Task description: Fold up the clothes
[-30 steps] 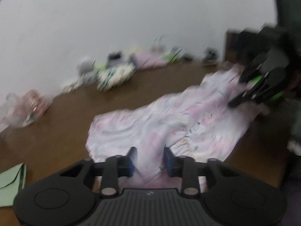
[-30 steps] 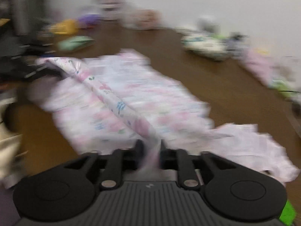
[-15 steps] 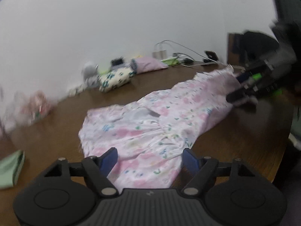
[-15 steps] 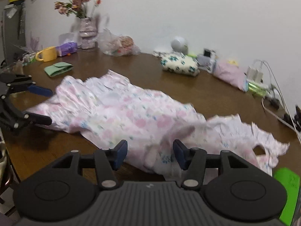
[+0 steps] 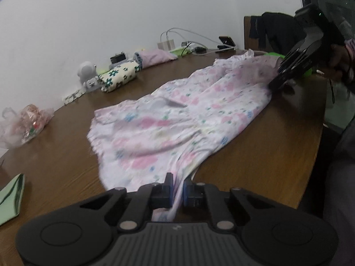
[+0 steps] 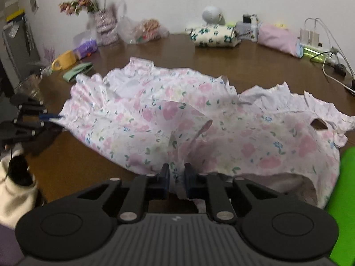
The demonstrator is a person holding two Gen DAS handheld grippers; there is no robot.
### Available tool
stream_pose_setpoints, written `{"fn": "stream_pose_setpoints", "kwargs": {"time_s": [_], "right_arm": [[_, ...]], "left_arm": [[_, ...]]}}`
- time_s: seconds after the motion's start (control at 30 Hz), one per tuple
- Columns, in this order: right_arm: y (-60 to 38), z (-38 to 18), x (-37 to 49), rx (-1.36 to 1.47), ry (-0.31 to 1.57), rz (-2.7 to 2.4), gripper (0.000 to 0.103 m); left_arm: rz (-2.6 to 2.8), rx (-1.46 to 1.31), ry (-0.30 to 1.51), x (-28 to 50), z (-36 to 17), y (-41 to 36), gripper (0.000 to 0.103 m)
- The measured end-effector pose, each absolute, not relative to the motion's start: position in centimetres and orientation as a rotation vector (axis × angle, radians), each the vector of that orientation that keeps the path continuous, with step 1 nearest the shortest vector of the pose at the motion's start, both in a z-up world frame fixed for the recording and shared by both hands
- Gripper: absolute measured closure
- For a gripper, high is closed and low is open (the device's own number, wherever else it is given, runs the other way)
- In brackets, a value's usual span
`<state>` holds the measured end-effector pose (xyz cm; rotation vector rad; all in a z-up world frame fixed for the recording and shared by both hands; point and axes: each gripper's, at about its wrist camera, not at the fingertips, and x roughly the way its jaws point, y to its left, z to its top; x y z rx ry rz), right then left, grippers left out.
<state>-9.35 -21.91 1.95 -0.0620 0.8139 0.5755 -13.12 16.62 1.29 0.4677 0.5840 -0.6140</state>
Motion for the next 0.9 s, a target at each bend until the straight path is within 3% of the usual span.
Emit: {"fn": "stream_pose_setpoints", "kwargs": {"time_s": [0.1,0.17,0.2,0.23,0.47,0.5,0.53,0.6,0.83,0.87,0.9], "right_arm": [[-23.1,3.7,-10.2,-0.062,0.781,0.535,0.085],[-23.5,5.0,-10.4,-0.049,0.721,0.521,0.084],[-23.4,5.5,-10.2,-0.044,0.687,0.514,0.084],[-23.3,6.0,-10.0,-0.039,0.653,0.507,0.084],[-17.2,2.1,-6.6,-0.126,0.68,0.452,0.084],[-16.7,1.3,-6.4,-0.136,0.694,0.442,0.084],[-16.5,0.8,-6.6,-0.139,0.698,0.435,0.085],[-16.6,0.5,-7.6,-0.159,0.695,0.432,0.085],[-17.0,1.8,-10.9,-0.192,0.805,0.56,0.082],[-17.3,2.3,-10.8,-0.174,0.835,0.589,0.081],[-17.5,3.4,-10.5,-0.172,0.827,0.612,0.074]], "left_arm": [[-0.641,0.356,0.546,-13.9,3.4,17.9,0.087],[-0.635,0.279,0.451,-14.3,5.1,18.2,0.067],[-0.623,0.25,0.412,-14.2,5.7,17.9,0.051],[-0.614,0.234,0.386,-13.9,6.0,17.3,0.046],[-0.49,0.24,0.469,-7.9,3.0,11.8,0.047],[-0.474,0.236,0.508,-7.4,2.5,11.7,0.053],[-0.467,0.236,0.55,-7.0,2.1,11.5,0.069],[-0.508,0.251,0.571,-8.0,1.3,12.0,0.082],[-0.608,0.221,0.642,-10.5,1.4,14.9,0.078],[-0.595,0.2,0.637,-10.2,2.2,15.2,0.076],[-0.571,0.176,0.608,-9.7,3.5,15.5,0.066]]}}
